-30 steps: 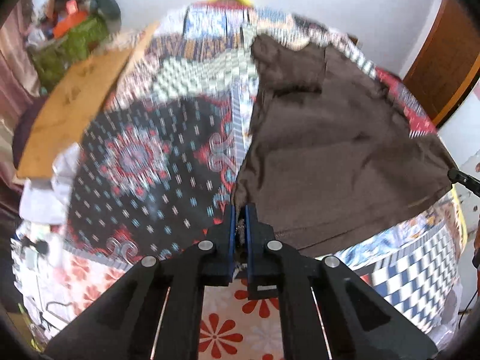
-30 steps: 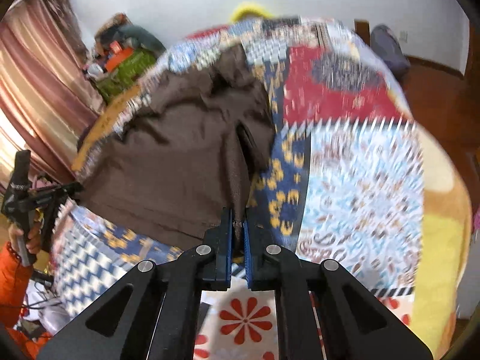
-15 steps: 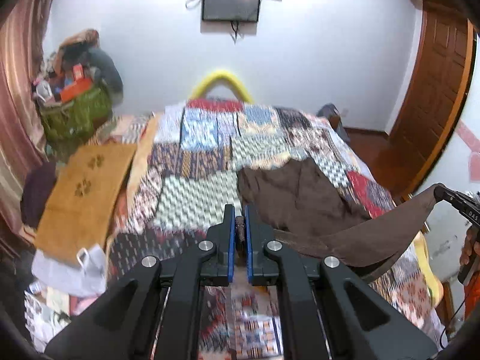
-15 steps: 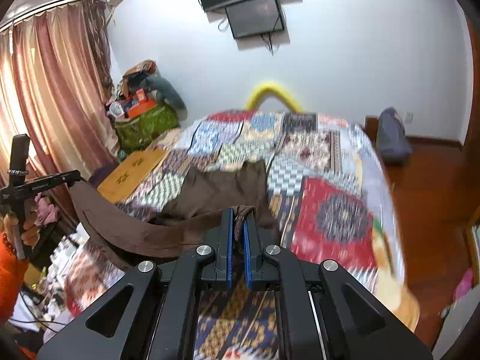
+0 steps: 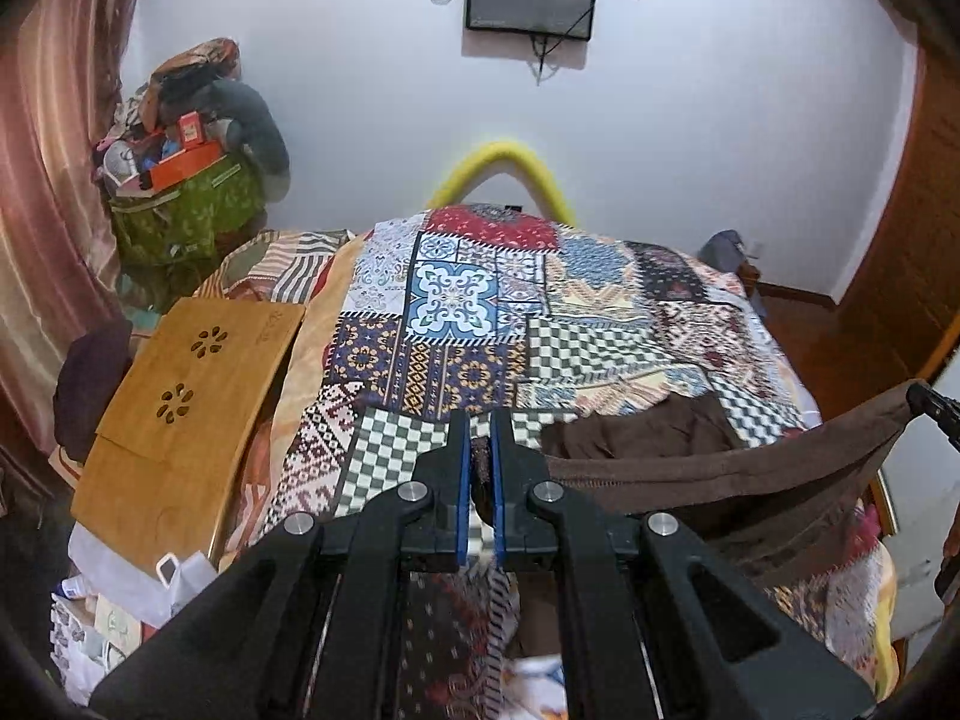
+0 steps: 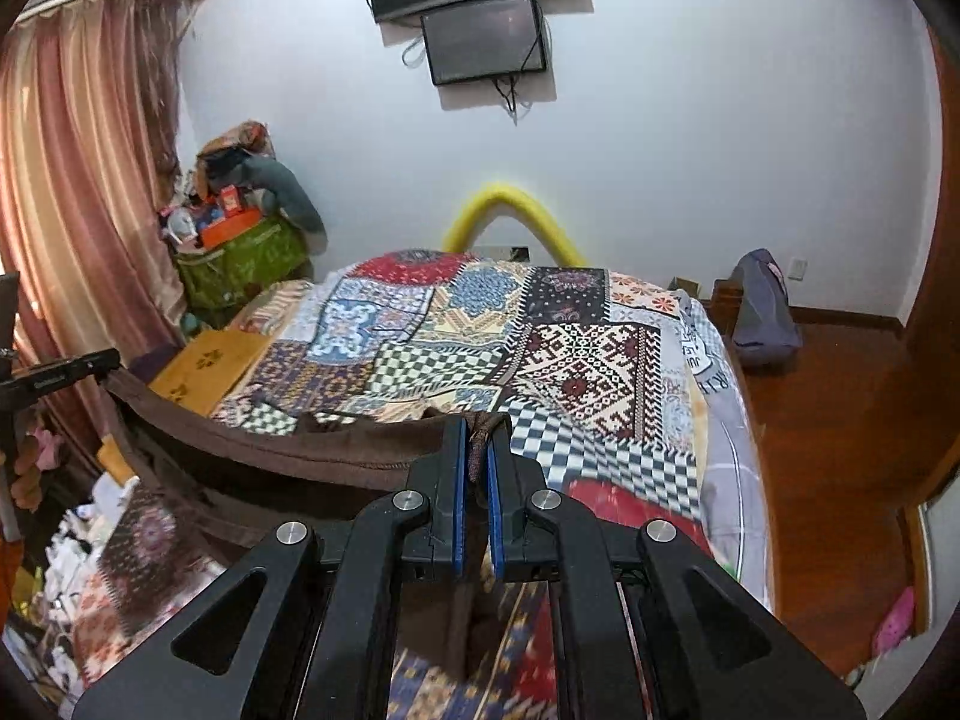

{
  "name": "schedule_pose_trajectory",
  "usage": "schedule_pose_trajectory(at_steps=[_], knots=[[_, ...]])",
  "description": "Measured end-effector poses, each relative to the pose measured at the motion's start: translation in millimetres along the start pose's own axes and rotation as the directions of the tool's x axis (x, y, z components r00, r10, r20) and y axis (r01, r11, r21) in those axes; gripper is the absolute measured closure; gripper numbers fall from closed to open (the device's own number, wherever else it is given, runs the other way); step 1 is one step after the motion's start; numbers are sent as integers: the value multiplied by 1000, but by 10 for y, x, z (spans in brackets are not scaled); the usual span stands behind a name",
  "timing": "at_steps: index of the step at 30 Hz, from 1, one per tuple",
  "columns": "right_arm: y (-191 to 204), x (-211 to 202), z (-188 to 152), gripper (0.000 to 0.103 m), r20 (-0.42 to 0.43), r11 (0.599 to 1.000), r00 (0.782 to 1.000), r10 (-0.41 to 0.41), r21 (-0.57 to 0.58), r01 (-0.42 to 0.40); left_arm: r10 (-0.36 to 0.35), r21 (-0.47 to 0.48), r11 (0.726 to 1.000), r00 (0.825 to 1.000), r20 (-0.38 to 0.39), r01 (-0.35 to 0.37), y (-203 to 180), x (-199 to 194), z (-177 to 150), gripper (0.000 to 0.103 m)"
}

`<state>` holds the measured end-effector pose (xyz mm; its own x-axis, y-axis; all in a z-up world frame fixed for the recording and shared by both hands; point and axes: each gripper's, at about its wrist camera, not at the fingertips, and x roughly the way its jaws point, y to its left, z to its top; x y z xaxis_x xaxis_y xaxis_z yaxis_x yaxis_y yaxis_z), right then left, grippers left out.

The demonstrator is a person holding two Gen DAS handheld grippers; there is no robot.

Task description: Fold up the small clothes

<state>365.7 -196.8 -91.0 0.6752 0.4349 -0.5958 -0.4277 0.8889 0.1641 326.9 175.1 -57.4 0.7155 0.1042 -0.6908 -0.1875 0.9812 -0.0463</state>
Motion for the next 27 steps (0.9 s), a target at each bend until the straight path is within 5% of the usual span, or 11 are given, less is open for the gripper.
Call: schedule_pose_trajectory(at_steps=[13, 15, 17, 18, 27], knots=[[-304, 1476, 155, 97, -203, 999, 979, 15, 45, -6, 75, 30, 997, 982, -175, -70, 174, 1653, 87, 96], [-334, 1502, 174, 85, -196, 998, 980, 6, 62, 7, 57, 10, 998, 982, -178, -56, 205, 1721, 87, 85], [-351, 1452, 193, 64, -166, 997, 986, 16, 74, -4, 40, -2, 999, 986, -163, -40, 216, 1709, 71, 55], [-351, 1380, 181, 55, -136, 997, 990, 20, 75, -10, 41, 3, 999, 988, -151, -41, 211, 1685, 52, 51], [-263, 1008, -443, 47, -215, 992, 971, 108, 88, -90, 8, 140, 990, 960, -280, 33, -78, 1503, -684, 38]])
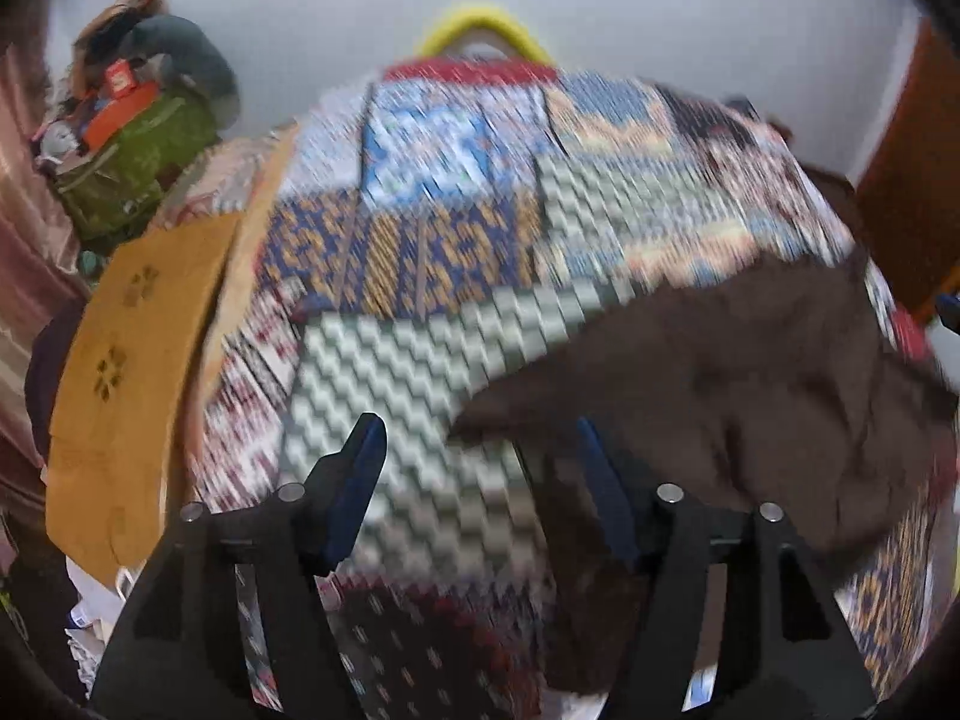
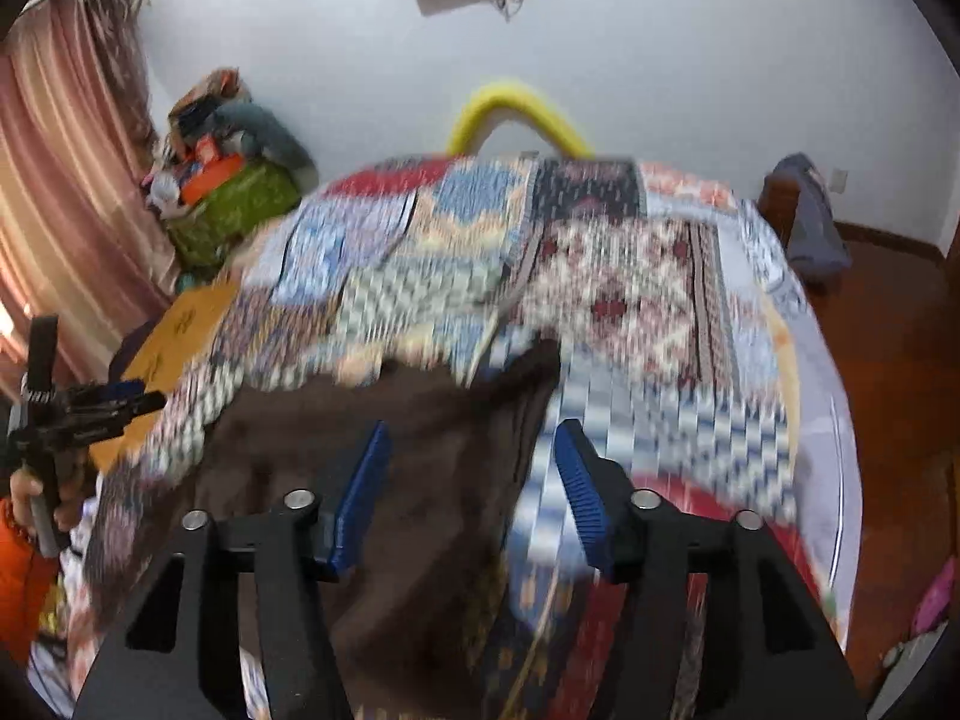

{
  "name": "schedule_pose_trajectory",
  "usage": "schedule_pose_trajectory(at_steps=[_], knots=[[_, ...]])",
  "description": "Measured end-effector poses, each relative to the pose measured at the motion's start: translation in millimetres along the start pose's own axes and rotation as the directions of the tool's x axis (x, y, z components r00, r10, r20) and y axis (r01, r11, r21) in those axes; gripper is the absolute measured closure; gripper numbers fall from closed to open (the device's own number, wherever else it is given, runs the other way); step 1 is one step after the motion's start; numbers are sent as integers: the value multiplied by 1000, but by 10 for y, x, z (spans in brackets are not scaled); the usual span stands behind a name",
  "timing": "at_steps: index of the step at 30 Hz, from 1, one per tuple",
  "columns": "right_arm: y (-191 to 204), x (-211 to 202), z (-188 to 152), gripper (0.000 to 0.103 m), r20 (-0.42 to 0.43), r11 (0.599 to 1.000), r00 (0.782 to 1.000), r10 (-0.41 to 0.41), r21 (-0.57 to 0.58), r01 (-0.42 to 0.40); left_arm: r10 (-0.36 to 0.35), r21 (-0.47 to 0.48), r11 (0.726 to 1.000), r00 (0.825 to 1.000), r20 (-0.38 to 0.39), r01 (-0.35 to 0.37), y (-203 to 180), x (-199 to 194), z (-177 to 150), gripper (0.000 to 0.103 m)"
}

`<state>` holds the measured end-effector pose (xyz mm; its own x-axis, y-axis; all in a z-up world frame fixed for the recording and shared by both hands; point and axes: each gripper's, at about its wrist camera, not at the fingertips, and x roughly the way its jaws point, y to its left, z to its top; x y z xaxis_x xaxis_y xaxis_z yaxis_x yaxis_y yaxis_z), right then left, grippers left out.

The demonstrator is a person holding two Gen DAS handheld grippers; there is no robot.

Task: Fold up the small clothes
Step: 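Lower the held shirt onto the quilt and fold it over with both grippers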

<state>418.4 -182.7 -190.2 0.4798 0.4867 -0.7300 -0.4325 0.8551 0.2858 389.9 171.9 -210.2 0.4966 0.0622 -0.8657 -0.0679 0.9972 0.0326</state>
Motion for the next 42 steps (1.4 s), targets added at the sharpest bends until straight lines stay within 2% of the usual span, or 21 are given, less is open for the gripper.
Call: schedule_pose_trajectory(at_steps=[5, 8, 10, 11, 13, 14, 15, 16, 17, 18, 19, 21, 26, 31, 33, 35, 38, 42], knots=[[55, 37, -543, 47, -96, 999, 995, 39, 26, -37, -46, 36, 998, 997, -54, 48, -237, 53, -542, 37], [64, 95, -719, 47, -117, 998, 992, 53, 51, -47, -43, 20, 999, 998, -53, 44, -321, 63, -725, 37], [29, 108, -779, 47, -92, 995, 994, 58, 87, -50, -69, -14, 998, 996, -61, 68, -336, 78, -766, 37], [19, 101, -777, 49, -84, 994, 995, 61, 99, -52, -89, -45, 995, 994, -67, 86, -328, 95, -763, 41], [31, 96, -765, 69, -80, 991, 994, 78, 114, -69, -140, -78, 988, 986, -85, 134, -330, 125, -735, 56], [36, 95, -756, 84, -81, 991, 993, 83, 114, -73, -133, -76, 989, 987, -88, 126, -341, 120, -724, 64], [41, 82, -745, 89, -77, 990, 993, 89, 114, -80, -118, -63, 992, 989, -93, 113, -361, 109, -714, 69], [53, 57, -741, 90, -74, 991, 993, 87, 112, -78, -113, -53, 993, 989, -93, 108, -366, 76, -705, 95], [55, 11, -732, 92, -65, 990, 994, 90, 113, -83, -151, -64, 987, 983, -102, 145, -350, 46, -704, 98], [61, -27, -754, 94, -59, 989, 993, 98, 117, -91, -206, -85, 977, 973, -106, 197, -323, -5, -714, 98], [72, -84, -772, 94, -55, 988, 992, 110, 117, -103, -211, -85, 976, 973, -99, 203, -315, -64, -729, 98], [104, -171, -836, 95, -51, 988, 992, 115, 106, -109, -182, -45, 983, 980, -76, 179, -339, -222, -785, 98], [181, -353, -1044, 95, -71, 994, 994, 81, 76, -75, -174, 3, 985, 982, -74, 175, -411, -512, -1016, 98], [197, -526, -1300, 95, -86, 995, 995, 59, 83, -52, -173, 43, 983, 980, -97, 178, -500, -623, -1253, 97], [213, -527, -1389, 91, -116, 997, 992, 42, 71, -34, -139, 75, 986, 986, -94, 146, -553, -643, -1325, 95], [203, -529, -1460, 91, -143, 998, 990, 9, 59, 0, -105, 90, 990, 991, -89, 113, -566, -664, -1358, 90], [118, -621, -1462, 78, -148, 997, 989, -21, 72, 32, -72, 88, 993, 995, -76, 78, -501, -697, -1310, 77], [36, -833, -1239, 71, -53, 995, 997, -48, 80, 52, -25, 94, 995, 1000, -16, 27, -383, -786, -1116, 69]])
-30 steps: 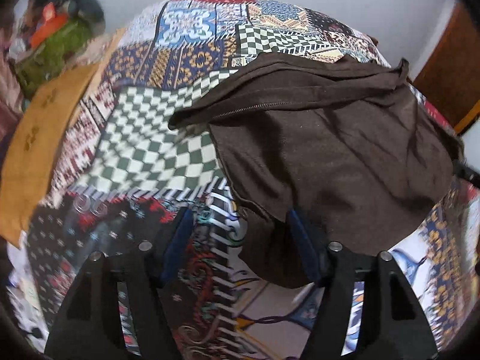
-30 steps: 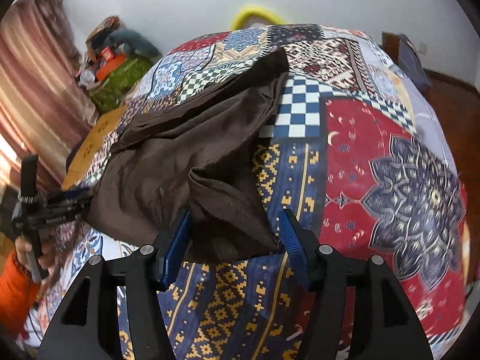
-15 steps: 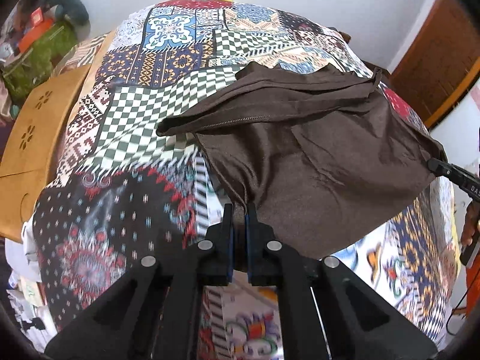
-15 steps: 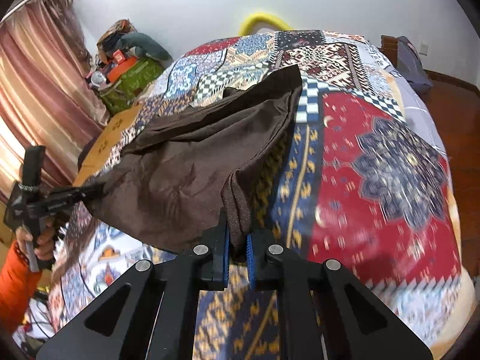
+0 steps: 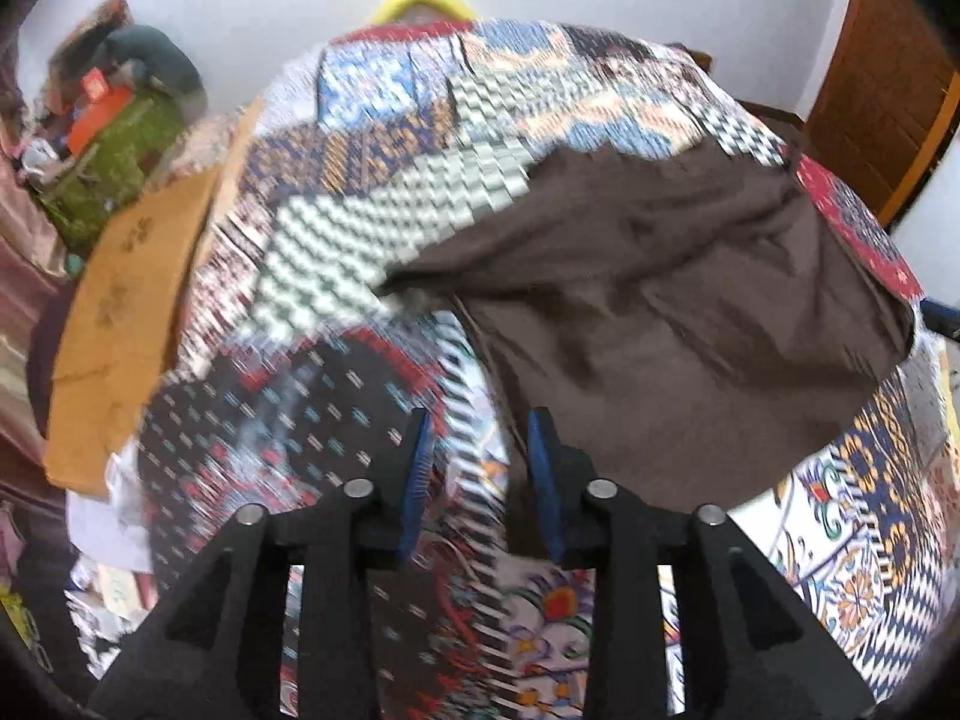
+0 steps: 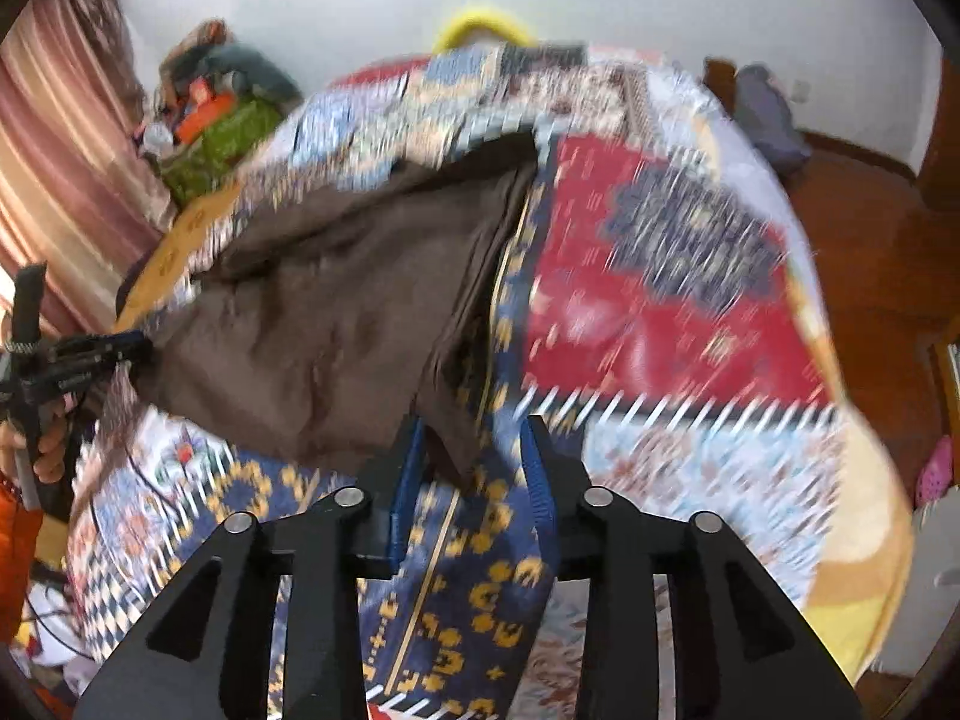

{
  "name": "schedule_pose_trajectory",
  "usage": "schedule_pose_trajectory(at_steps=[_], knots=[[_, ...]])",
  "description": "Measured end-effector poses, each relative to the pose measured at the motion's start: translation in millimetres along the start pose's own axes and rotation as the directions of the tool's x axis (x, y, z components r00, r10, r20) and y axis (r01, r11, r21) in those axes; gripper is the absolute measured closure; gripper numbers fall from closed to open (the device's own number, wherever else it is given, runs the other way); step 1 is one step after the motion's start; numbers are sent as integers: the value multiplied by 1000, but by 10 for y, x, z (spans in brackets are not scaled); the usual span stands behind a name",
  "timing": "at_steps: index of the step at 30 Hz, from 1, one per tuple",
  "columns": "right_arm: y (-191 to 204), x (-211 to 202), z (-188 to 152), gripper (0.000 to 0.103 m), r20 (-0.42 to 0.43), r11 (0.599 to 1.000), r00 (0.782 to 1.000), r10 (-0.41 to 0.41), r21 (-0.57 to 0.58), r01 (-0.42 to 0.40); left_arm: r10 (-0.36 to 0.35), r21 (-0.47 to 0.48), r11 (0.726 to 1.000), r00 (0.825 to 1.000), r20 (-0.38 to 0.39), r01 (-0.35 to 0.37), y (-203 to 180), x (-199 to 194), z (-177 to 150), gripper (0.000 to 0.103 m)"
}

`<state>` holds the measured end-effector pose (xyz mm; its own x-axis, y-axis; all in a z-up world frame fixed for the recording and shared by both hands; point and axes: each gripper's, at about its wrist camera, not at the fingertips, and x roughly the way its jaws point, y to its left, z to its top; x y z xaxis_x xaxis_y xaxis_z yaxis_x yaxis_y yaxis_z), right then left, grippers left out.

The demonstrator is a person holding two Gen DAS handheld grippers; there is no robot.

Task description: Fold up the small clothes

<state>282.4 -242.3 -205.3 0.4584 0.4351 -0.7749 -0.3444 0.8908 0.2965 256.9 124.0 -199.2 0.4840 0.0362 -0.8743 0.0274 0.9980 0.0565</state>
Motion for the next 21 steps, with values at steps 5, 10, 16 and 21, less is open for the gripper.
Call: schedule_pose_trajectory(at_steps=[5, 10, 16, 21], knots=[[141, 6, 324, 68, 52, 997, 999, 13, -70, -9, 6, 31, 1000, 999, 44, -8, 36, 32, 287, 55], [380, 413, 557, 65, 12, 983, 999, 37, -180, -34, 75, 99, 992, 994, 73, -83, 17, 299, 396, 9], [495, 974, 648, 64, -104, 974, 993, 55, -215, -76, 76, 110, 991, 997, -13, -74, 107, 795, 450, 9], [592, 1189, 562, 58, -143, 964, 989, 39, -255, -75, 110, 147, 983, 994, 16, -111, 67, 901, 718, 9]])
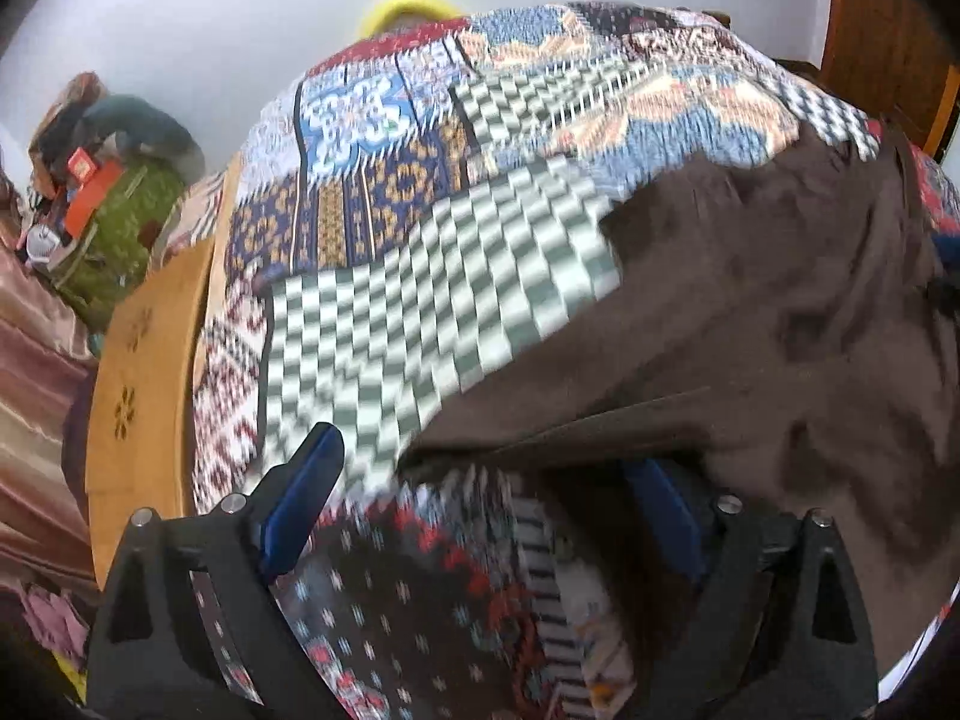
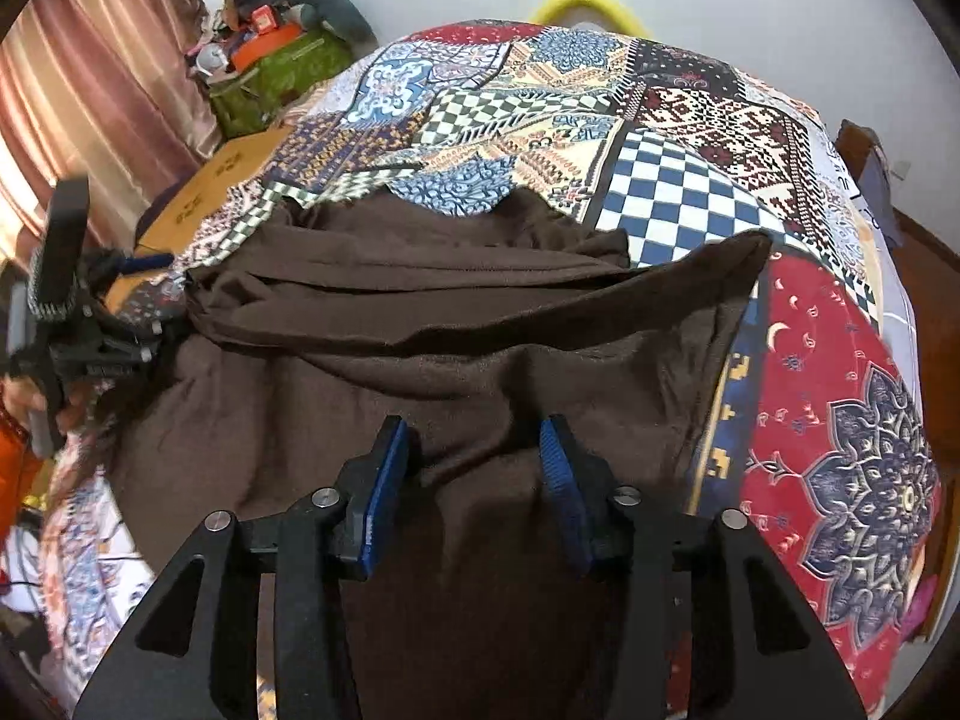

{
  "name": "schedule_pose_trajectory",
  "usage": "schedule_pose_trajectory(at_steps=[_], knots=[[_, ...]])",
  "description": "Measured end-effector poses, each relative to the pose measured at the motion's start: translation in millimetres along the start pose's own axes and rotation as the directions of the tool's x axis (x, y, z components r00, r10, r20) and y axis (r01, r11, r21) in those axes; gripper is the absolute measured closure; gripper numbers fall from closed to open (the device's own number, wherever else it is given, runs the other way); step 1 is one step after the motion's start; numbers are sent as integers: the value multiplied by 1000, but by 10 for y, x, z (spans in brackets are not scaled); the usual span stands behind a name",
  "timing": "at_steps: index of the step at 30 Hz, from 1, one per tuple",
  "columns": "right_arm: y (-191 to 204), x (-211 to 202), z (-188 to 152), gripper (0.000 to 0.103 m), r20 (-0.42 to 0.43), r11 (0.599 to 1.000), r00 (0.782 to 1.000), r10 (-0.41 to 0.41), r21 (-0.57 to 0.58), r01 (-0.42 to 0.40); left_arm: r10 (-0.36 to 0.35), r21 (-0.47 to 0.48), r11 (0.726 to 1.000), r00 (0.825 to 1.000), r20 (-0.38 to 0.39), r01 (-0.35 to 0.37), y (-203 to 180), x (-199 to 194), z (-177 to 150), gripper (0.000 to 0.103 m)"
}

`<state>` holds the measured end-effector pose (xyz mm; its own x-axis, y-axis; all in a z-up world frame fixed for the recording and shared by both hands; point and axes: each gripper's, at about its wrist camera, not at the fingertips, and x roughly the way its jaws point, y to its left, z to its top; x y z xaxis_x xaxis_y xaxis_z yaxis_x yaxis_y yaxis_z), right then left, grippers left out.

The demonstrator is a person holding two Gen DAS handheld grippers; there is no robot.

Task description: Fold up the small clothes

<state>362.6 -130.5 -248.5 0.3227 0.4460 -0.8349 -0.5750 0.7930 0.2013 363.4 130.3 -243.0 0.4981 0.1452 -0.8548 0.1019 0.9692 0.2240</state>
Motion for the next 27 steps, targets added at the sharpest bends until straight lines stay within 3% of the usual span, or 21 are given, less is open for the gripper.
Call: schedule_pose_trajectory(at_steps=[3, 7, 8, 10, 12, 19, 22, 27], knots=[[2, -41, -37, 58, 2, 1000, 1000, 6, -12, -6, -4, -31, 1000, 1000, 25, 5, 105, 29, 261, 9], [-45, -60, 8, 58, -22, 999, 999, 37, 12, -37, 111, -128, 985, 994, -24, -113, 358, 264, 610, 11], [-48, -45, 30, 58, -25, 999, 999, 42, 18, -42, 139, -176, 974, 990, -39, -144, 458, 299, 670, 16], [-64, -64, 38, 59, -35, 998, 998, 55, 28, -54, 114, -263, 957, 993, -39, -120, 625, 275, 711, 17], [-40, -67, 89, 59, -45, 998, 998, 55, 18, -54, 28, -299, 954, 1000, -12, -30, 673, 163, 674, 17], [141, -211, 215, 59, 15, 992, 992, 128, 12, -128, -71, -96, 993, 997, 26, 74, 23, -229, 198, 15], [310, -88, 242, 59, -14, 986, 986, 166, -6, -166, -128, -59, 990, 992, -9, 127, -192, -184, -49, 13], [478, 298, 485, 59, -102, 987, 984, 146, -50, -151, -98, -37, 995, 995, -25, 97, -329, -86, -210, 11]])
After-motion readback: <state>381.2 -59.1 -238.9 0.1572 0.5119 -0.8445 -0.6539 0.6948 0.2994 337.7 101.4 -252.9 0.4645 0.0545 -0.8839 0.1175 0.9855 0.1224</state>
